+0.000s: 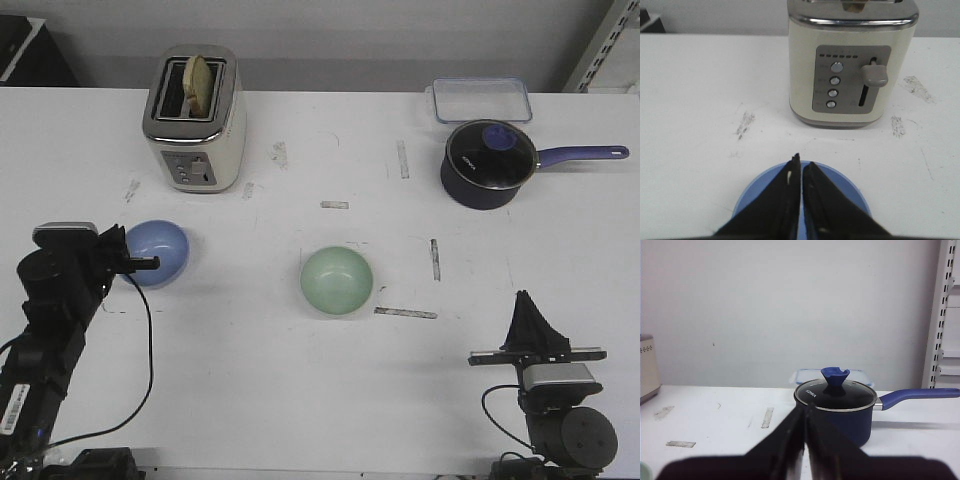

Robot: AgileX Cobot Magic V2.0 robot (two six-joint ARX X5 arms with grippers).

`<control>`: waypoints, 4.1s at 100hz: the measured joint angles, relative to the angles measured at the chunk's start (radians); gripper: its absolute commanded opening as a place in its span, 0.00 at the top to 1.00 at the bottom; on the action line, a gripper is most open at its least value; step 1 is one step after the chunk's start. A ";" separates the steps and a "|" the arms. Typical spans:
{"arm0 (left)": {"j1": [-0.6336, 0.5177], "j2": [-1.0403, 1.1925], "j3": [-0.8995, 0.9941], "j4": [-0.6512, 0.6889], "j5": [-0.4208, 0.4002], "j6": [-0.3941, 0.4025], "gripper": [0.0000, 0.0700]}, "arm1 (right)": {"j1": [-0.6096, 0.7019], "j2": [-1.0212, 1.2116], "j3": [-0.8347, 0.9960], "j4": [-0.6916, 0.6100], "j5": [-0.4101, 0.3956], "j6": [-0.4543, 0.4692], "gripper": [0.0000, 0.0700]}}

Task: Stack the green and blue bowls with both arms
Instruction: 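Reach the left gripper forward and grasp the rim of the light blue bowl, then lift the blue bowl with the left gripper and carry it over the green bowl, then lower the blue bowl into the green bowl and open the left gripper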

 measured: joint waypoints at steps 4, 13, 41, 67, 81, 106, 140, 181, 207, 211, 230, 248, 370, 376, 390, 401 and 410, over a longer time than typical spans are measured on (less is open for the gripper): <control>0.000 0.027 0.031 -0.034 0.000 -0.040 1.00 | 0.000 0.000 0.000 0.000 0.000 0.000 1.00; 0.000 0.088 0.106 -0.124 0.000 -0.132 1.00 | 0.000 0.000 0.000 0.000 0.000 0.000 1.00; 0.013 0.314 0.331 -0.517 0.084 -0.214 1.00 | 0.000 0.000 0.000 0.000 0.000 0.000 1.00; 0.121 0.462 0.495 -0.660 0.339 -0.201 0.99 | 0.000 0.000 0.000 0.000 0.000 0.000 1.00; 0.191 0.485 0.496 -0.651 0.346 -0.201 0.76 | 0.000 0.000 0.000 0.000 0.000 0.000 1.00; 0.280 0.527 0.496 -0.647 0.344 -0.200 0.35 | 0.000 0.000 0.000 0.000 0.000 0.000 1.00; 0.292 0.663 0.496 -0.648 0.307 -0.102 0.36 | 0.000 0.000 0.000 0.000 0.000 0.000 1.00; 0.264 0.782 0.496 -0.637 0.299 -0.066 0.80 | 0.000 0.000 0.000 0.000 0.000 0.000 1.00; 0.262 0.782 0.496 -0.626 0.250 -0.066 1.00 | 0.000 0.000 0.000 0.000 0.000 0.000 1.00; 0.262 0.782 0.496 -0.628 0.247 -0.066 1.00 | 0.000 0.000 0.000 0.000 0.000 0.000 1.00; 0.248 0.756 0.496 -0.630 0.243 -0.082 1.00 | 0.000 0.000 0.000 0.000 0.000 0.000 1.00; 0.189 0.656 0.550 -0.671 0.243 -0.121 1.00 | 0.000 0.000 0.000 0.000 0.000 0.000 1.00; -0.661 0.777 0.654 -0.492 0.131 -0.363 1.00 | 0.000 0.000 0.000 0.000 0.000 0.000 1.00; -0.669 0.777 0.654 -0.488 0.100 -0.363 1.00 | 0.000 0.000 0.000 0.000 0.000 0.000 1.00; -0.674 0.777 0.654 -0.490 0.064 -0.363 1.00 | 0.000 0.000 0.000 0.000 0.000 0.000 1.00; -0.674 0.777 0.654 -0.488 0.068 -0.363 1.00 | 0.000 0.000 0.000 0.000 0.000 0.000 1.00; -0.674 0.778 0.654 -0.476 0.099 -0.363 1.00 | 0.000 0.000 0.000 0.000 0.000 0.000 1.00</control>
